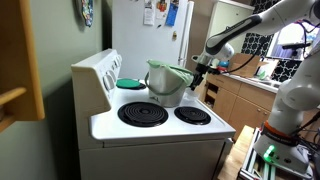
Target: Pick up the paper towel and use it to wipe the front edge of the stove before putting it back on the stove top
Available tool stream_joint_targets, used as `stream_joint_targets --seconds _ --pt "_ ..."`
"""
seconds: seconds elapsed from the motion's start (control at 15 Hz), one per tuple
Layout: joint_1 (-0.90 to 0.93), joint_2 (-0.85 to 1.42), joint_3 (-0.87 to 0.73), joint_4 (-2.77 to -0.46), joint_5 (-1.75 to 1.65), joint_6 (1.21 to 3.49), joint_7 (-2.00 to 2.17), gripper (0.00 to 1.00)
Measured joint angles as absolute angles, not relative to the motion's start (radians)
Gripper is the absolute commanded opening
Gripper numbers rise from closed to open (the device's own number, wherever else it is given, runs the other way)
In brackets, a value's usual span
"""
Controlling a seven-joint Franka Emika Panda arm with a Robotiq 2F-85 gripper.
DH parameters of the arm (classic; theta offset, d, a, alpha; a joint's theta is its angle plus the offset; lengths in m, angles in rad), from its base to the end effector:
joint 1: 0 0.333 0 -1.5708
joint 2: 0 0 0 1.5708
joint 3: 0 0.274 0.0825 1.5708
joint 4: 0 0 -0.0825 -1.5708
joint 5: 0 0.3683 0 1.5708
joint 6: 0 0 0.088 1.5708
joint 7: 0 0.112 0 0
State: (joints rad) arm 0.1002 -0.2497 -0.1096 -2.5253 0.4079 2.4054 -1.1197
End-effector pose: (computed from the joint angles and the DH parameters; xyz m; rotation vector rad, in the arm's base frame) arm 0.4485 0.0010 0.3435 -2.6665 -1.1664 -0.4020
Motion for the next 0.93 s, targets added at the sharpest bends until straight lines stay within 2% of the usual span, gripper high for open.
stream_joint_targets --seconds 0.07,0.13,0.93 --pt "0.100 -0.251 -0.111 -2.525 0.414 2.407 -1.128 0.95" --pt "0.100 -0.254 -0.113 -2.525 0.416 2.409 -1.134 0.99" --pt "0.049 -0.413 -0.127 -2.519 0.355 2.314 -1.004 1.00"
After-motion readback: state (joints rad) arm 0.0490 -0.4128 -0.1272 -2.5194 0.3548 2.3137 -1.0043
